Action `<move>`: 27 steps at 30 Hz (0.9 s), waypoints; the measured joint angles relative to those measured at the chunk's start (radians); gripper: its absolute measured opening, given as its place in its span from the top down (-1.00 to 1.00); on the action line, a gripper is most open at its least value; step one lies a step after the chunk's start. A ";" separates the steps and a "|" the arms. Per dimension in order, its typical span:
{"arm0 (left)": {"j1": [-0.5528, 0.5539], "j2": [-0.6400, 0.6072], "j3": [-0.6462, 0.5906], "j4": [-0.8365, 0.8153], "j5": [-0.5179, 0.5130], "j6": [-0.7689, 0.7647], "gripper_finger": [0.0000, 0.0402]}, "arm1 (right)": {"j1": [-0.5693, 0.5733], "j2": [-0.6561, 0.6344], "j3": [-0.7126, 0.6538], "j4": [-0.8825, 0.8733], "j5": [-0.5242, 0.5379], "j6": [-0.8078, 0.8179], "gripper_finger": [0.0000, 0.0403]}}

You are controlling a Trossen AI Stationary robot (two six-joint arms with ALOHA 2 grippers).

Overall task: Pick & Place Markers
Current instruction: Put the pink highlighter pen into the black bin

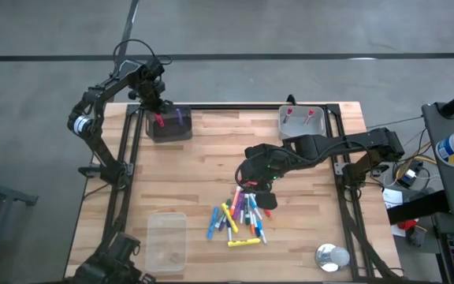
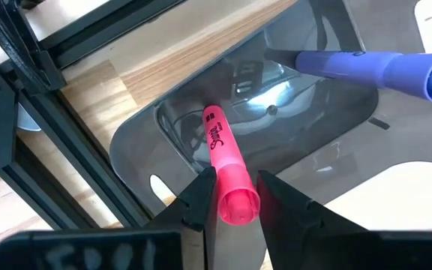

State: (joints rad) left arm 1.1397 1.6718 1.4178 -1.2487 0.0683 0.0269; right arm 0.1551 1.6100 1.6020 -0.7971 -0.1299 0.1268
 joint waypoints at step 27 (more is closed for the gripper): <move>0.000 0.000 0.000 0.001 -0.006 -0.035 0.60 | 0.000 0.000 0.000 0.000 0.000 -0.008 0.43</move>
State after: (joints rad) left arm 1.1400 1.6718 1.4181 -1.2480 0.0620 -0.0085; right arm 0.1550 1.6100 1.6020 -0.7975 -0.1299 0.1192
